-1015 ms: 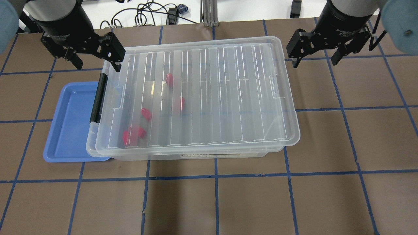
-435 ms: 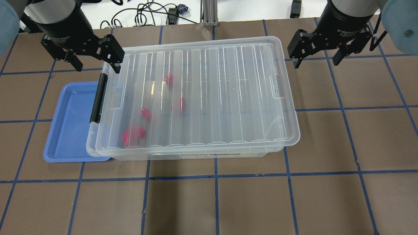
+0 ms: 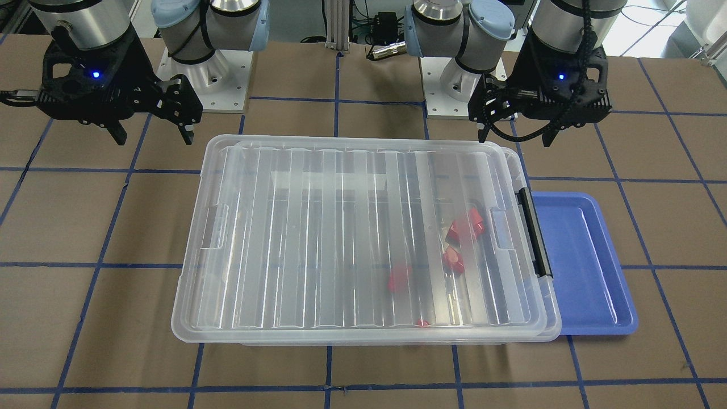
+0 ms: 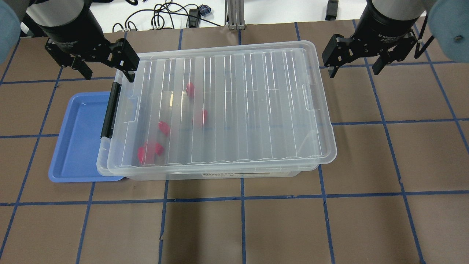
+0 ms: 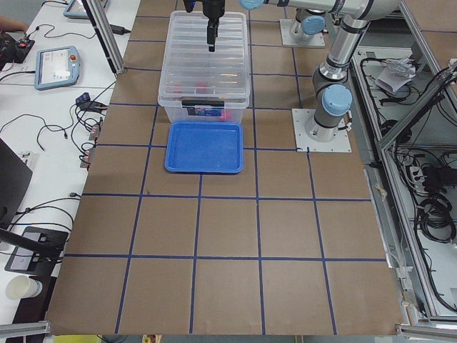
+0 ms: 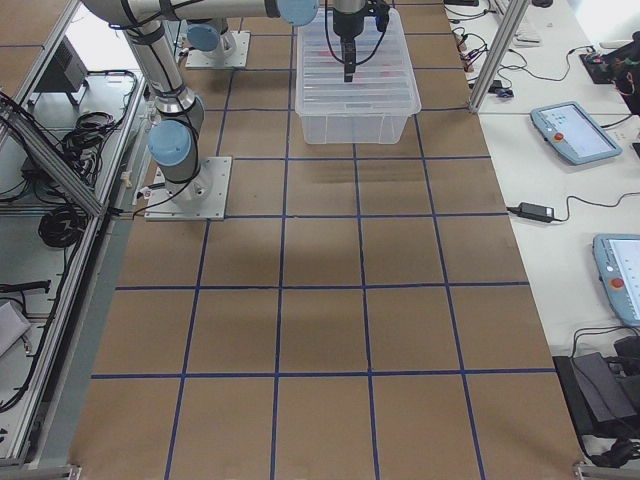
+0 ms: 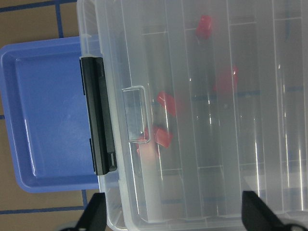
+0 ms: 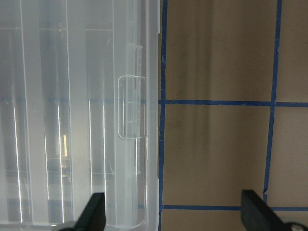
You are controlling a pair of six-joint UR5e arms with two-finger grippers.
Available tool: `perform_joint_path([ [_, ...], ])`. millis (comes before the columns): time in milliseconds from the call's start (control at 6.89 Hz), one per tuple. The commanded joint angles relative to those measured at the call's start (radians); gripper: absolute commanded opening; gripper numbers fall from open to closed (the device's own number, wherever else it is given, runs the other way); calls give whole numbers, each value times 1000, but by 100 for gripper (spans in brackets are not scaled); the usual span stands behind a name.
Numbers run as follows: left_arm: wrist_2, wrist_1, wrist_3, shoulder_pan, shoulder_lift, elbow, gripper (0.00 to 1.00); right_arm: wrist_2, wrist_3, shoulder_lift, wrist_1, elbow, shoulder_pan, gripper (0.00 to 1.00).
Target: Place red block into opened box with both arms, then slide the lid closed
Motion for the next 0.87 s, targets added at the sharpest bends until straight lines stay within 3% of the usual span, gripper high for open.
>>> perform_joint_path([
  [0,0,0,1,-1,1,0,100,-1,0,-1,0,1,0,100],
  [725,0,-5,-9,-4,4,-3,100,-4,0,0,0,1,0,100],
])
